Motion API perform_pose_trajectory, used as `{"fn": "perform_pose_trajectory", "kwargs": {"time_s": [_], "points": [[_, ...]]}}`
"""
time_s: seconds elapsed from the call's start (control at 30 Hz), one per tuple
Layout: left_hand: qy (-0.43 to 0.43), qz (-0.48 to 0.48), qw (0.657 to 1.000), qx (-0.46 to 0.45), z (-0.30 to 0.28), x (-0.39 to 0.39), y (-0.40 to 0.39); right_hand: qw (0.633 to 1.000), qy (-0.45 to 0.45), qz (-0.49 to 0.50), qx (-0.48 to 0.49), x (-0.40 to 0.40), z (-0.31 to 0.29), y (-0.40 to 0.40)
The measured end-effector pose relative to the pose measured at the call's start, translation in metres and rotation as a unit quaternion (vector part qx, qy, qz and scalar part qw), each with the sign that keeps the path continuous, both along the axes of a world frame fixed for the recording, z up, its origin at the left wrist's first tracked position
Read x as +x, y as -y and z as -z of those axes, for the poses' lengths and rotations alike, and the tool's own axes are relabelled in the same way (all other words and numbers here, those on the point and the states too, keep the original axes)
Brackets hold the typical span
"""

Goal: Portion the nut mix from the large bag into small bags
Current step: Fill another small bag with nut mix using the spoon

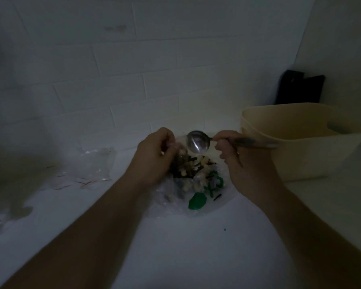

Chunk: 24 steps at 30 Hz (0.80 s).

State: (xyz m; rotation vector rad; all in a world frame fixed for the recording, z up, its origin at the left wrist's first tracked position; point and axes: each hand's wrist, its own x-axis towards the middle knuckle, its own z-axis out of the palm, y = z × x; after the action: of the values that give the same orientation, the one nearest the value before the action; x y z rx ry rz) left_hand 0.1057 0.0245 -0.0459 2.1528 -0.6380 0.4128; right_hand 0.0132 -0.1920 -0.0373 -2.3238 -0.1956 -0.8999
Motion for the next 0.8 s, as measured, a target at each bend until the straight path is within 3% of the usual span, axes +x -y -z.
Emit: {"fn": "perform_pose_trajectory", "kwargs": {"time_s": [0.13, 0.27, 0.43, 0.8], "points": [[0.049, -0.084, 0.99, -0.098, -0.005, 0.002, -0.002, 1.0, -0.002, -0.011, 0.005, -0.001, -0.001, -0.002], [0.047, -0.105, 0.991, -0.062, 0.0, -0.001, 0.004, 0.997, -0.008, -0.034, -0.067, -0.001, 0.005, -0.011], [0.012, -0.128, 0.989, -0.075, 0.013, 0.004, 0.011, 0.993, -0.036, -0.084, -0.08, -0.003, 0.009, -0.024], [0.007, -0.117, 0.991, -0.069, 0.016, 0.006, 0.011, 0.998, -0.047, -0.02, 0.033, -0.005, 0.002, -0.022]]}}
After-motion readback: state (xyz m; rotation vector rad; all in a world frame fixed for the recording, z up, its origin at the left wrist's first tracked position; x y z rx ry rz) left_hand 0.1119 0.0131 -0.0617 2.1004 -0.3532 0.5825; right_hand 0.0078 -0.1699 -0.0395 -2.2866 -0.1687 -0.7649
